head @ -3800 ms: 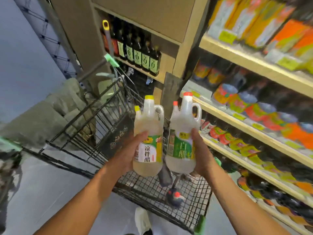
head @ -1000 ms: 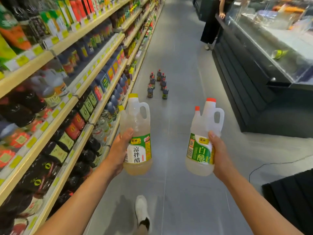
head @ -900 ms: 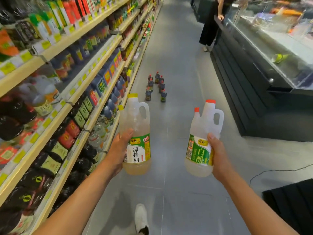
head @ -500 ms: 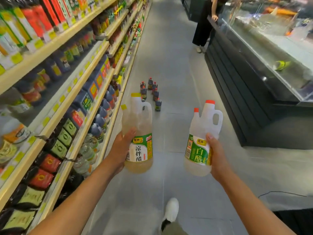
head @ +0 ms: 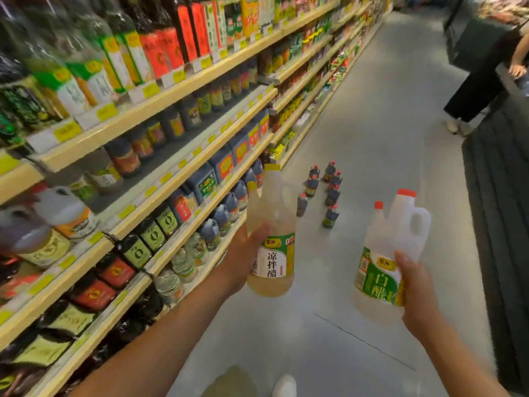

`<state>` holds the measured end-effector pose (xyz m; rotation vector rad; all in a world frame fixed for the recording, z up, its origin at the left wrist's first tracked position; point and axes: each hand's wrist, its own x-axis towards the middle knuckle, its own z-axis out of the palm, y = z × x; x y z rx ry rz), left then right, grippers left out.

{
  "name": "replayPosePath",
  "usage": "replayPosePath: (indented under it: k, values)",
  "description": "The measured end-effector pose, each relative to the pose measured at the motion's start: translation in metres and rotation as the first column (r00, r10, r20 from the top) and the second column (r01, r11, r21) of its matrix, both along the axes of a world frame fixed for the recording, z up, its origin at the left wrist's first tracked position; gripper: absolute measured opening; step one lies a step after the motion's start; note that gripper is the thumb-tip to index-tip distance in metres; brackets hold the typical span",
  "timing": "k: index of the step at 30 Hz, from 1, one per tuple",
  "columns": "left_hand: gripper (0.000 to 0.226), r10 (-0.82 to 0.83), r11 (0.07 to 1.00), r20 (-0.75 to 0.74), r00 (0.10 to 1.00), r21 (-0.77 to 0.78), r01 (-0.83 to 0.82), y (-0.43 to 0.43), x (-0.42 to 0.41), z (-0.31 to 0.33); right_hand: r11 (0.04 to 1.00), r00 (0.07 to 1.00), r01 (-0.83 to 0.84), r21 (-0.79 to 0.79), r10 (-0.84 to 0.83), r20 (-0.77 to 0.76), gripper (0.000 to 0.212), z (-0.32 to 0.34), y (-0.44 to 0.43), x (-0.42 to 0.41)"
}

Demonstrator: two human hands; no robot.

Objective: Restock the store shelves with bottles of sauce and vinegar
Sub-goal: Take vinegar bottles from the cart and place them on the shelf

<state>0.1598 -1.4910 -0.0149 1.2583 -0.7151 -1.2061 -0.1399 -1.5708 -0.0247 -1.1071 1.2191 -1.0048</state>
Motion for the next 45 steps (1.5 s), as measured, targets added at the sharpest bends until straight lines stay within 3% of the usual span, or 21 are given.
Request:
replayPosePath:
  k: [5,10,13,16,18,21,28,32,35,39,42,45]
  values:
    - [0.082,0.134,0.991,-0.018,0.991,0.007,-0.134,-0.024,0.048,-0.004,0.992,0.992,-0.122,0.008,0.123,-0.023,0.018,-0.007,-0.070,0.046]
    - [0.090,0.275,0.961,-0.009,0.961,0.015,-0.275,-0.036,0.107,-0.014,0.961,0.961,-0.275,-0.024,0.275,-0.029,0.032,-0.008,-0.121,0.129]
    - [0.069,0.354,0.934,0.023,0.935,0.035,-0.355,-0.039,0.149,-0.019,0.931,0.931,-0.364,-0.017,0.364,0.027,0.050,-0.010,-0.147,0.190]
    - [0.046,0.427,0.902,0.037,0.904,0.057,-0.428,-0.040,0.190,-0.022,0.903,0.903,-0.429,0.016,0.428,0.044,0.050,-0.007,-0.164,0.256]
    - [0.043,0.471,0.879,0.041,0.881,0.068,-0.472,-0.039,0.212,-0.024,0.874,0.872,-0.485,-0.002,0.484,0.064,0.050,-0.006,-0.171,0.297]
    - [0.058,0.542,0.836,0.038,0.840,0.076,-0.543,-0.037,0.239,-0.028,0.821,0.815,-0.570,0.010,0.564,0.135,0.062,-0.011,-0.180,0.348]
    - [0.062,0.691,0.721,-0.025,0.723,0.104,-0.685,-0.034,0.270,-0.040,0.543,0.548,-0.834,0.096,0.801,0.242,0.061,-0.017,-0.193,0.440]
    - [0.068,0.795,0.602,-0.016,0.607,0.150,-0.785,-0.038,0.271,-0.051,0.434,0.469,-0.883,0.179,0.834,0.291,0.055,-0.029,-0.202,0.482]
    - [0.068,0.872,0.485,-0.011,0.489,0.155,-0.861,-0.040,0.263,-0.060,0.328,0.374,-0.921,0.210,0.896,0.241,0.055,-0.037,-0.207,0.506]
    - [0.057,0.904,0.427,-0.079,0.421,0.108,-0.898,-0.040,0.248,-0.068,0.153,0.185,-0.969,0.196,0.969,0.161,0.063,-0.050,-0.212,0.530]
    - [0.063,0.944,0.324,-0.095,0.315,0.096,-0.941,-0.038,0.241,-0.070,0.011,0.040,-0.974,0.227,0.991,0.125,0.070,-0.056,-0.212,0.547]
    - [0.062,0.960,0.274,-0.082,0.267,0.082,-0.958,-0.031,0.240,-0.075,-0.073,-0.061,-0.963,0.258,0.997,0.055,0.070,-0.058,-0.206,0.568]
